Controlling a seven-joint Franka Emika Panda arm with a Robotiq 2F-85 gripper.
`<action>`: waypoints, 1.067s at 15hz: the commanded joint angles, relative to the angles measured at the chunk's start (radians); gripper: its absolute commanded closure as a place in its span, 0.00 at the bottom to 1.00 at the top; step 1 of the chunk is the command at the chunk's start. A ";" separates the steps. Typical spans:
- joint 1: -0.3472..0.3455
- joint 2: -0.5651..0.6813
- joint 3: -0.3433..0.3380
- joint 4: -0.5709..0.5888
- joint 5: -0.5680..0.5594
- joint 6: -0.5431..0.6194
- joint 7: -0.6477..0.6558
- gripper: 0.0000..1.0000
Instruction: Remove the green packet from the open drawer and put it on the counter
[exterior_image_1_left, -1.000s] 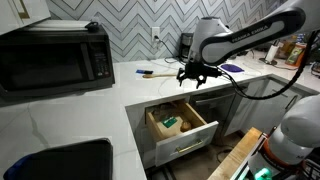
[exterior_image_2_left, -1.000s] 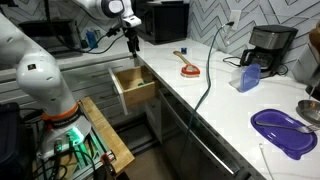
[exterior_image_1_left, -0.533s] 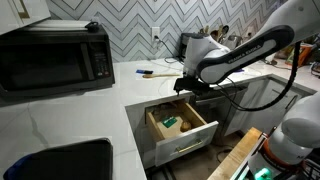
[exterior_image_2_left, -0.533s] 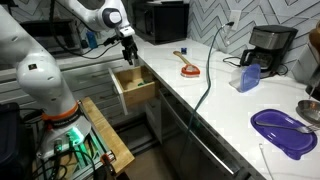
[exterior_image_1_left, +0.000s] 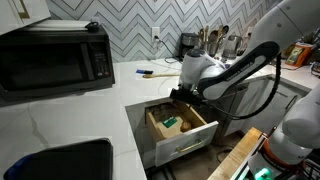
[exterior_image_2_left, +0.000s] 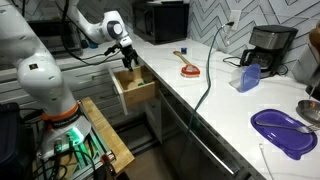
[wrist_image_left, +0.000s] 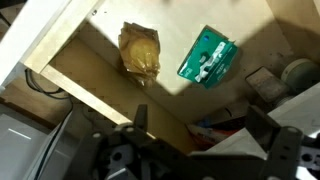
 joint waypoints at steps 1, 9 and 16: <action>0.016 0.086 -0.038 0.001 -0.089 0.078 0.089 0.00; -0.014 0.102 -0.012 0.009 -0.079 0.068 0.062 0.00; -0.015 0.173 0.006 0.043 -0.212 0.097 0.200 0.00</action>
